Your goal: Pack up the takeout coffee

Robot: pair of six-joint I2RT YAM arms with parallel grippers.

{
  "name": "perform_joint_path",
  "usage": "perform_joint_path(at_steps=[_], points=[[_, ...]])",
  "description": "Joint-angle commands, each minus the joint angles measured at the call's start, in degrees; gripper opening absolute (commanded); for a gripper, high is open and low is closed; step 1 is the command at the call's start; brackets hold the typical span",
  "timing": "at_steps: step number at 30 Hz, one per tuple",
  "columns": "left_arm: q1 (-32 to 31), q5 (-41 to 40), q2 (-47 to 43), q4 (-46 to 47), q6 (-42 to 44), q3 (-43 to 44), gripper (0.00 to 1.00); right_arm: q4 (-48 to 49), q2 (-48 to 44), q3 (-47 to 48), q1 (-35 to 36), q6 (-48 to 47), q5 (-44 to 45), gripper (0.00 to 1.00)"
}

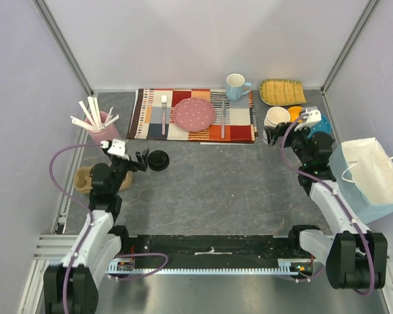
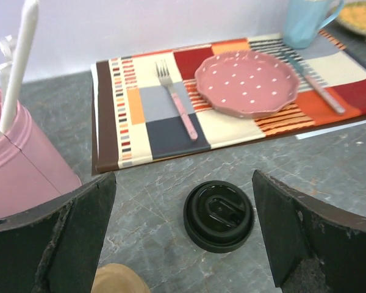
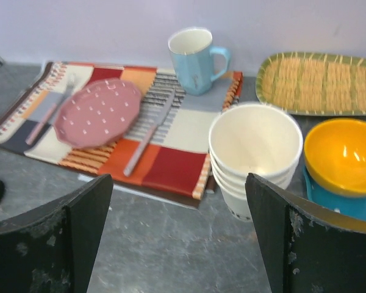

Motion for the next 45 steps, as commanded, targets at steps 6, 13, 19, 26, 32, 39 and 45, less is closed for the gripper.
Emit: perform_joint_path(at_steps=[6, 13, 19, 26, 32, 39, 45], points=[[0.2, 16.3, -14.9, -22.6, 3.1, 8.9, 1.00, -17.3, 1.4, 20.9, -0.1, 10.6, 2.0, 0.98], [0.0, 28.5, -4.5, -40.1, -1.1, 26.4, 1.00, -11.4, 3.7, 25.1, -0.2, 13.1, -4.0, 0.98], [-1.0, 26.6, 12.4, -56.6, -0.6, 42.5, 1.00, -30.7, 13.5, 39.5, -0.2, 11.7, 3.3, 0.93], [-5.4, 14.8, 21.5, -63.9, 5.9, 53.4, 1.00, -50.9, 22.8, 50.4, -0.2, 14.4, 33.5, 0.72], [-8.3, 12.2, 24.0, -67.8, 9.0, 56.0, 1.00, -58.1, 31.4, 58.3, -0.1, 9.4, 37.6, 0.59], [-9.2, 13.7, 25.7, -68.6, 8.2, 57.4, 0.99, -62.9, 39.3, 64.5, -0.1, 6.1, 37.6, 0.56], [-9.2, 15.2, 26.2, -68.0, 7.3, 57.3, 0.98, -61.5, 39.4, 62.3, 2.0, 5.6, 30.8, 0.50]])
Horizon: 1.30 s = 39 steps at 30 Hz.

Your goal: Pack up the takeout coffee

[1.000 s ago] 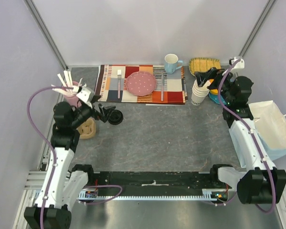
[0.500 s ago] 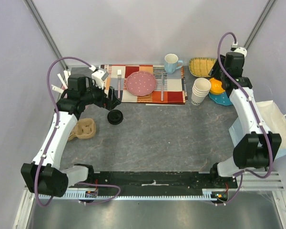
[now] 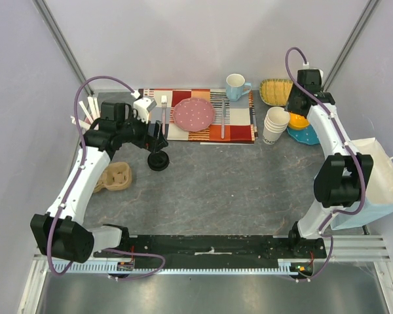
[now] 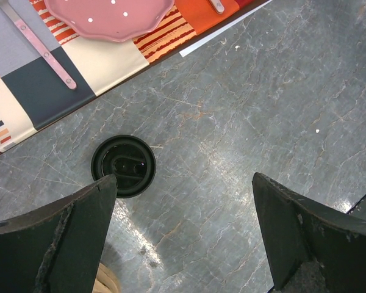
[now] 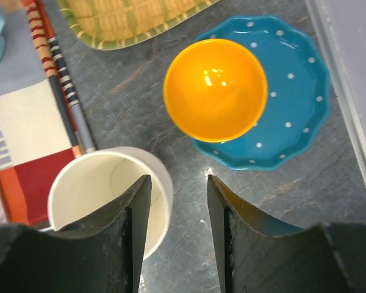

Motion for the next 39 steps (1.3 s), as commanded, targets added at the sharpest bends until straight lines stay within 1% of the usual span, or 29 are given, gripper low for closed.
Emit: perform_joint_path(at_steps=[1, 5, 10, 13, 17, 21, 26, 28, 29, 30, 32, 34, 36, 39], points=[[-0.2, 1.6, 0.3, 0.0, 0.9, 2.4, 0.98, -0.1, -0.9, 0.3, 2.0, -1.5, -3.9, 0.50], [-0.2, 2.2, 0.7, 0.2, 0.7, 2.4, 0.97, -0.4, -0.9, -0.5, 2.9, -1.4, -3.1, 0.52], [-0.1, 2.3, 1.1, 1.0, 0.0, 2.6, 0.96, -1.2, 0.2, -1.3, 2.9, -2.0, 1.3, 0.51], [-0.2, 2.9, 1.2, 1.1, -0.1, 2.8, 0.96, -0.4, 0.2, -1.9, 2.9, -2.9, 2.0, 0.49], [-0.2, 3.0, 1.4, 1.4, -0.1, 2.6, 0.95, -0.2, 1.4, -1.4, 2.9, -3.3, -1.0, 0.37], [-0.2, 3.3, 1.4, 1.5, 0.0, 3.0, 0.94, -0.2, 2.6, -1.1, 2.8, -3.1, -1.6, 0.36], [-0.2, 3.8, 1.5, 1.6, -0.2, 3.1, 0.94, -0.1, 3.0, -1.1, 2.8, -3.6, 0.5, 0.35], [-0.1, 4.5, 1.5, 1.7, -0.8, 3.2, 0.94, 0.1, 3.2, -0.9, 2.9, -3.8, 0.7, 0.31], [-0.2, 4.7, 1.5, 1.7, -0.9, 3.2, 0.94, 0.1, 3.1, -0.9, 3.1, -3.9, 0.8, 0.26], [-0.2, 4.9, 1.5, 1.8, -1.1, 3.2, 0.94, 0.2, 3.0, -0.8, 3.0, -3.9, 0.7, 0.23], [-0.2, 5.1, 1.7, 1.8, -1.0, 3.1, 0.94, 0.3, 2.8, -0.8, 3.3, -4.0, 1.0, 0.21], [-0.2, 5.0, 1.8, 1.8, -0.8, 3.2, 0.94, 0.2, 2.5, -0.1, 3.8, -4.4, 1.7, 0.22], [-0.2, 5.0, 1.7, 1.9, -0.7, 3.1, 0.94, 0.1, 2.7, 0.4, 4.3, -4.7, 2.7, 0.28], [-0.2, 5.2, 1.9, 1.8, -0.6, 3.1, 0.93, -0.5, 2.9, 0.7, 4.8, -5.1, 3.8, 0.29]])
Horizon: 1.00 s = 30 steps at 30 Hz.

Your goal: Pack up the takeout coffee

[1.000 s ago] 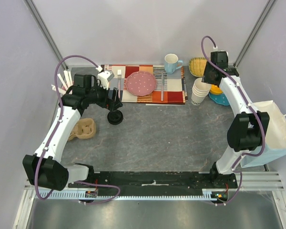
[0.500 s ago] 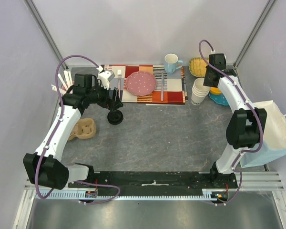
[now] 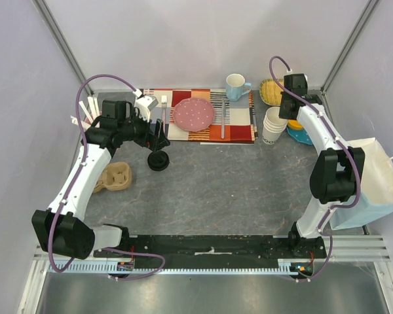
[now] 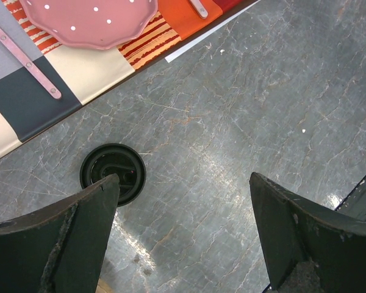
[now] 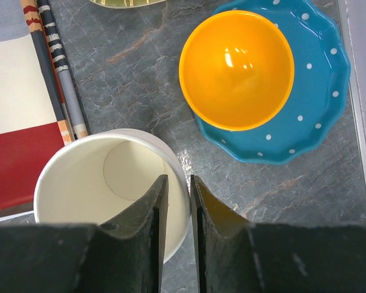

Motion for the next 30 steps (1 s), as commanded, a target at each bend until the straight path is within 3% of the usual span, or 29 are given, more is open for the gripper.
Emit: perform_joint_path(at_steps=[1, 7, 10, 16, 18, 25, 30], points=[[-0.1, 2.0, 0.1, 1.4, -0.5, 2.1, 0.93, 0.0, -0.1, 2.4, 1.0, -1.1, 3.0, 0.28], [-0.2, 2.5, 0.0, 1.4, -0.4, 1.9, 0.93, -0.4, -0.3, 2.6, 1.7, -1.2, 4.9, 0.18], [-0.1, 2.7, 0.0, 1.4, -0.4, 1.9, 0.93, -0.6, -0.7, 2.8, 1.7, -1.5, 6.3, 0.18], [-0.2, 3.2, 0.0, 1.4, -0.3, 2.0, 0.93, -0.8, -1.1, 2.9, 1.7, -1.9, 7.6, 0.30], [-0.2, 3.2, 0.0, 1.4, -0.3, 1.9, 0.93, -0.9, -1.1, 2.9, 1.7, -2.1, 7.1, 0.29], [-0.3, 3.3, 0.0, 1.4, -0.2, 1.9, 0.92, -0.9, -1.3, 2.5, 1.9, -2.3, 6.4, 0.02], [-0.4, 3.3, 0.0, 1.4, 0.1, 1.8, 0.92, -1.0, -2.3, 2.4, 2.5, -3.3, 6.8, 0.00]])
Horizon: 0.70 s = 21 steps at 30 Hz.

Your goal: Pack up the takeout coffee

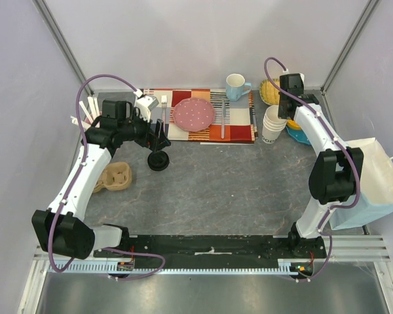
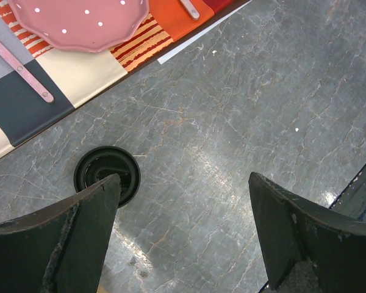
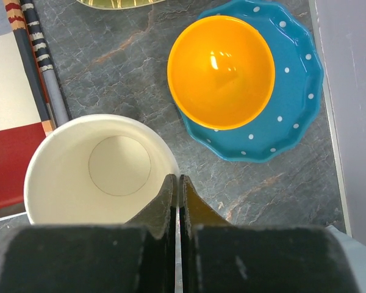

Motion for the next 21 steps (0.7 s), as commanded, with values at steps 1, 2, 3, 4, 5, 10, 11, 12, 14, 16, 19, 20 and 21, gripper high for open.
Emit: perform_joint_path(at_steps=[1, 2, 3, 4, 5, 10, 11, 12, 14, 16, 19, 20, 21], points=[[-0.4, 1.8, 0.0, 1.4, 0.2, 1.9, 0.92, -0.5, -2.7, 2.0, 0.8, -2.1, 0.7, 0.00], [-0.4, 1.8, 0.0, 1.4, 0.0, 1.8, 0.92, -0.5, -3.3, 1.9, 1.0, -2.6, -0.2, 0.00], [-0.5, 2.0, 0.0, 1.4, 0.0, 1.8, 0.92, -0.4, -3.7, 1.7, 1.4, -3.1, -3.2, 0.00], [-0.5, 1.9, 0.0, 1.5, 0.1, 1.9, 0.91, -0.4, -4.9, 1.5, 1.5, -3.3, -4.6, 0.00], [-0.5, 2.0, 0.0, 1.4, -0.1, 1.8, 0.91, -0.5, -5.7, 1.2, 1.6, -3.2, -5.9, 0.00], [-0.6, 2.2, 0.0, 1.4, -0.1, 1.9, 0.91, -2.1, -8.3, 1.9, 1.6, -3.5, -1.2, 0.00], [-0.6, 2.2, 0.0, 1.4, -0.1, 1.8, 0.91, -2.2, -8.4, 2.1, 1.6, -3.9, -1.0, 0.00], [-0.6, 2.3, 0.0, 1.4, -0.1, 1.9, 0.91, -2.2, -8.3, 2.2, 1.6, -4.5, -1.2, 0.00], [-0.7, 2.4, 0.2, 1.4, -0.2, 2.0, 0.91, -2.8, -8.5, 3.0, 1.6, -4.6, -3.2, 0.00], [-0.9, 2.4, 0.0, 1.5, -0.2, 2.0, 0.91, -2.6, -8.9, 3.3, 1.5, -4.2, -3.4, 0.00], [-1.0, 2.4, -0.2, 1.5, -0.1, 1.9, 0.91, -2.0, -7.8, 2.6, 1.2, -4.6, -3.2, 0.00], [-1.1, 2.4, -0.2, 1.4, -0.1, 1.9, 0.91, -2.0, -7.2, 2.4, 0.8, -4.5, -5.2, 0.00], [-1.2, 2.5, -0.3, 1.5, 0.0, 1.8, 0.91, -2.1, -6.7, 2.0, 0.0, -4.1, -7.6, 0.00]])
